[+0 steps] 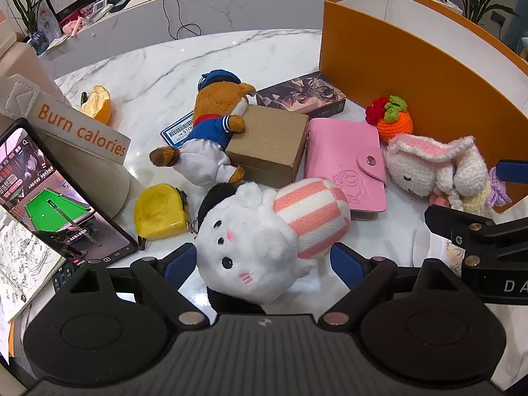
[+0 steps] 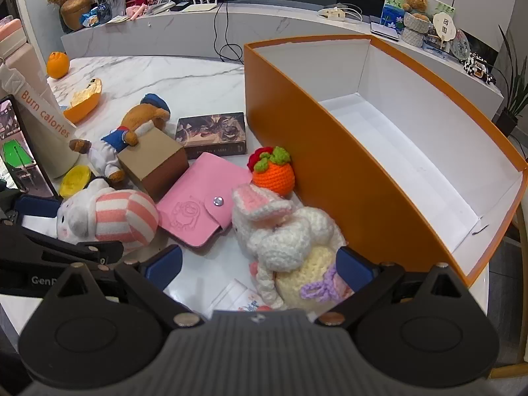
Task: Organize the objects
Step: 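Close the left gripper on the striped plush while the right gripper grasps the crocheted bunny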
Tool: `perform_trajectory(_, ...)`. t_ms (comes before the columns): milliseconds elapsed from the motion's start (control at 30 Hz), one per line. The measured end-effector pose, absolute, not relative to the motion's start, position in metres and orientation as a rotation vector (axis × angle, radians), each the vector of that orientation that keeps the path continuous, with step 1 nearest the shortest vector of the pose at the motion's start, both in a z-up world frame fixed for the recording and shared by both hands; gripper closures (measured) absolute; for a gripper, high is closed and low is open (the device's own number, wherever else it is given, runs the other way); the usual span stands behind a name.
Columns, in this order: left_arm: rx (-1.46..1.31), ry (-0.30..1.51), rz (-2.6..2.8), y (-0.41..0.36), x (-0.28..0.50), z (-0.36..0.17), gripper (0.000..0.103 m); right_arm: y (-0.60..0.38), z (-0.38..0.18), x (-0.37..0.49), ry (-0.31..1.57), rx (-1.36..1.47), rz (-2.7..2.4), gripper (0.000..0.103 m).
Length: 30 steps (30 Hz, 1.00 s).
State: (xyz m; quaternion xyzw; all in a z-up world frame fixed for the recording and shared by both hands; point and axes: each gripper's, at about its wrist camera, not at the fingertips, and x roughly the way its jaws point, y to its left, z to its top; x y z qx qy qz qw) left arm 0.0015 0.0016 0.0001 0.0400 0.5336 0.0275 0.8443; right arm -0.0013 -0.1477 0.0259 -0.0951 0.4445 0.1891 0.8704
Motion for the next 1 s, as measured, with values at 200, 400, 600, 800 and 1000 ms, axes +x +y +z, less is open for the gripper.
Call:
perform_trajectory(200, 0.085, 1.126, 0.058, 0.0016, 0.0014, 0.0002, 0.000, -0.1480, 0.0257, -0.0021, 0.929, -0.199, 0.398, 0.004)
perform_trajectory(400, 0.083, 1.127, 0.059, 0.0020, 0.0018, 0.0001, 0.000, -0.1476, 0.0248, -0.0027, 0.930, -0.201, 0.399, 0.003)
perform_trajectory(600, 0.084, 1.127, 0.059, 0.0018, 0.0014, 0.0003, 0.000, -0.1469, 0.0241, -0.0034, 0.931, -0.205, 0.399, 0.003)
perform_trajectory(800, 0.083, 1.126, 0.060, 0.0018, 0.0013, 0.0003, 0.000, -0.1465, 0.0239, -0.0035, 0.932, -0.205, 0.401, 0.003)
perform_trajectory(1000, 0.083, 1.127, 0.060, -0.0008, -0.0005, 0.0018, 0.000, -0.1466, 0.0233, -0.0032, 0.935, -0.204, 0.401, 0.003)
